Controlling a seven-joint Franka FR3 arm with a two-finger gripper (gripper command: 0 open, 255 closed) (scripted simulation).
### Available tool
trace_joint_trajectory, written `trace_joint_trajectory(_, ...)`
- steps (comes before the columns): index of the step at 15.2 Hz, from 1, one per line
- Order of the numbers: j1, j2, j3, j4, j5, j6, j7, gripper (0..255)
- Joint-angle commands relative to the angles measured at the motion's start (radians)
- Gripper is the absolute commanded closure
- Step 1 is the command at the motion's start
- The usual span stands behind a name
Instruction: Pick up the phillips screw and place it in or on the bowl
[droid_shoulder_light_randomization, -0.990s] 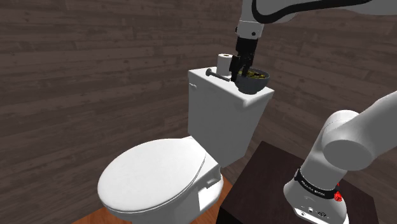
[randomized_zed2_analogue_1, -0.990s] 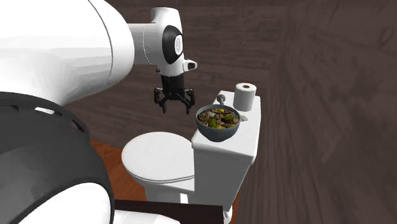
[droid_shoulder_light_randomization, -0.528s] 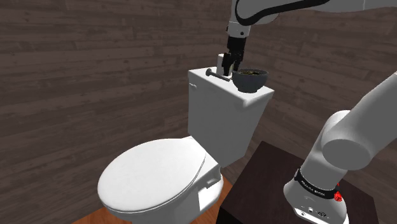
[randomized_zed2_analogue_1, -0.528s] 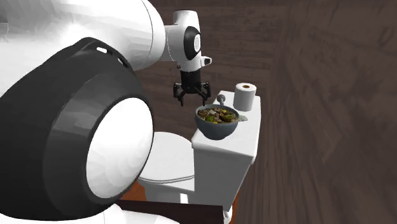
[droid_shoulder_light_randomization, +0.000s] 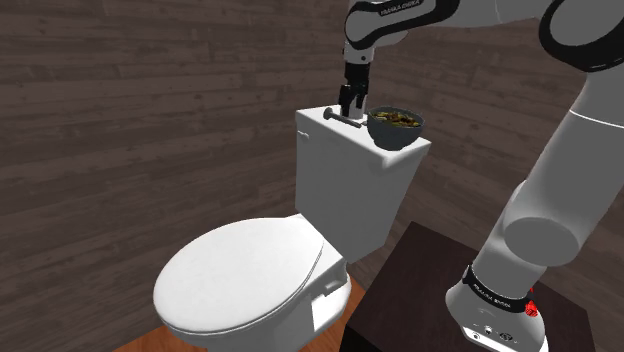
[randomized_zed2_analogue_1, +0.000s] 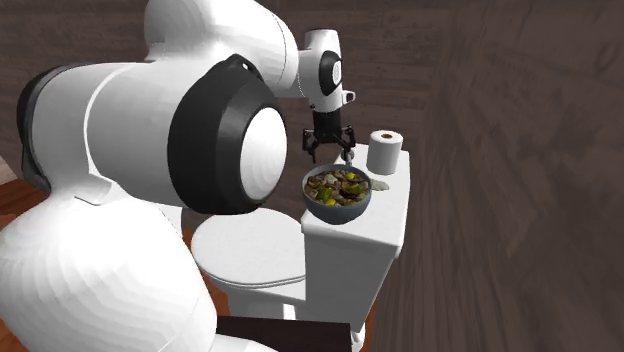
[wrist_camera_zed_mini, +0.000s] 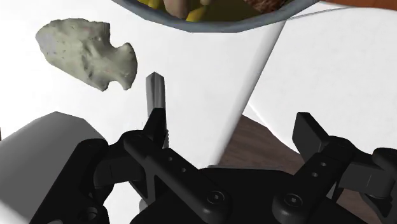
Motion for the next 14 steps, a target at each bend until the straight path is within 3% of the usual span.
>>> trace_joint_trajectory(1,-0.011,0.08,-0.012,0.093,0.004,-0.009,-0.036,0)
trace_joint_trajectory(6,-0.047,0.281,-0.03,0.333,0.021,-0.04,-0.113,0)
trace_joint_trajectory(14,-0.053,0.295,-0.032,0.252,0.023,0.056,-0.114,0)
